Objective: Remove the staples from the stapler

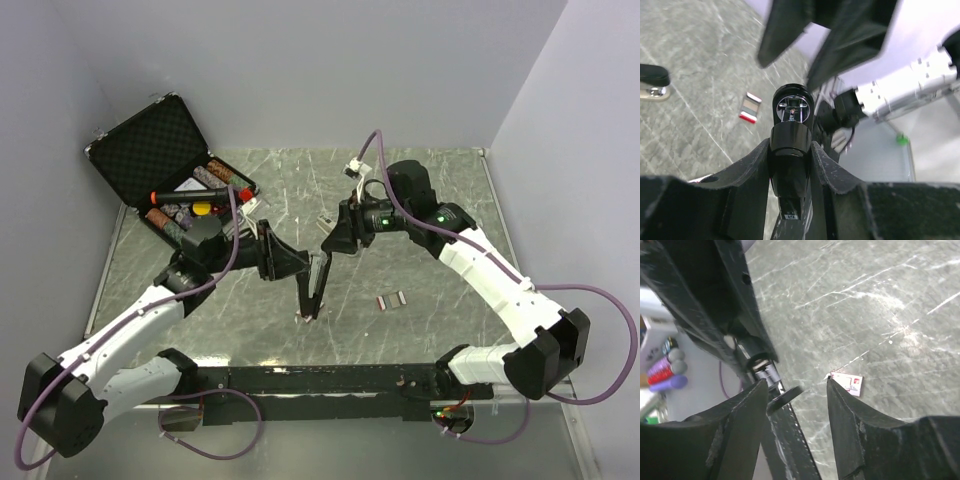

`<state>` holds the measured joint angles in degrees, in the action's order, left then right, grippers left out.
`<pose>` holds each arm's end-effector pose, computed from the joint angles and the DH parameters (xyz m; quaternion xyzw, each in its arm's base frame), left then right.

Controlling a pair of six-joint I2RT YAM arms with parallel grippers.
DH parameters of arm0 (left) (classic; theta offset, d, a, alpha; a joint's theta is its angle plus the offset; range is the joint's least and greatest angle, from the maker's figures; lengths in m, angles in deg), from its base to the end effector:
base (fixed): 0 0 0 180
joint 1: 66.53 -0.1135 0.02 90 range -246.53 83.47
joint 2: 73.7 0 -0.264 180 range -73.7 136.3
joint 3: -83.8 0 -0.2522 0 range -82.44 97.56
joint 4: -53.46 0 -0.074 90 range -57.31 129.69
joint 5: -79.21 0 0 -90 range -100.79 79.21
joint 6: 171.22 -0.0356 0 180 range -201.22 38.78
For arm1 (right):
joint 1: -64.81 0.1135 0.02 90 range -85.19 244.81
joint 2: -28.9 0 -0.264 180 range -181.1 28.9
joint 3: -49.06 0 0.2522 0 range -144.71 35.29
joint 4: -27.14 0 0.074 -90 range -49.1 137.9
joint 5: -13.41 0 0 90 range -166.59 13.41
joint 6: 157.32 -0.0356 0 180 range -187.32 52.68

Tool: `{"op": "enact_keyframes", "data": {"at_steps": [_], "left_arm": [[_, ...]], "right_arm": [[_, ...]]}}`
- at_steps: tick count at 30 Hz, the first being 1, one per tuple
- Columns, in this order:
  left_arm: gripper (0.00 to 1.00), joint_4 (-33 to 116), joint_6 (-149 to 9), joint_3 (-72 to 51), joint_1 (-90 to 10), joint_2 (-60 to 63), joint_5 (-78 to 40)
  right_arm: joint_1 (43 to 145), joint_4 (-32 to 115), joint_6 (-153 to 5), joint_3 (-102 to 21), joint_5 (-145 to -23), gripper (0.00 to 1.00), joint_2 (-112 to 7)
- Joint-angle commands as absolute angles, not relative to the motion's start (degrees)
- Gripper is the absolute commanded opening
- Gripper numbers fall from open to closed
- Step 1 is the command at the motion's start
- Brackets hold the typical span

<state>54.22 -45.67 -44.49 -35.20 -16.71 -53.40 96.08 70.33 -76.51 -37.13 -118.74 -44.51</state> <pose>0.1815 -0.1387 0.3038 0.2212 0.6929 -0.5711 0.3806 0.2245 0.1643 0.3715 -0.3304 0.7606 0.4531 0.3272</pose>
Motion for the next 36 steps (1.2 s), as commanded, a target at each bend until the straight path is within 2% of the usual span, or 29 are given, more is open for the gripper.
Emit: {"op": "enact_keyframes", "data": {"at_steps": [1, 6, 11, 17, 36], "left_arm": [[0.01, 44.1, -56.0, -36.7, -34.6, -17.1, -61.2], [0.01, 32.4, -66.1, -31.1, -33.6, -14.3, -65.5], [0.01, 22.5, -73.2, -27.1, -31.3, -12.4, -63.3], [0.01, 22.5, -73.8, -26.3, -30.6, -12.4, -64.0], [0.01, 23.7, -73.7, -27.3, -30.2, -16.0, -64.9]], "right_arm": [[96.4, 70.4, -67.9, -40.4, -124.5, 0.54, -42.2], [96.7, 72.3, -63.4, -42.1, -133.0, 0.52, -42.1], [98.7, 73.7, -60.5, -40.5, -138.1, 0.56, -40.6], [102.3, 74.4, -59.9, -39.8, -133.5, 0.56, -41.8], [105.6, 72.5, -60.3, -35.9, -132.7, 0.55, -44.4]]}}
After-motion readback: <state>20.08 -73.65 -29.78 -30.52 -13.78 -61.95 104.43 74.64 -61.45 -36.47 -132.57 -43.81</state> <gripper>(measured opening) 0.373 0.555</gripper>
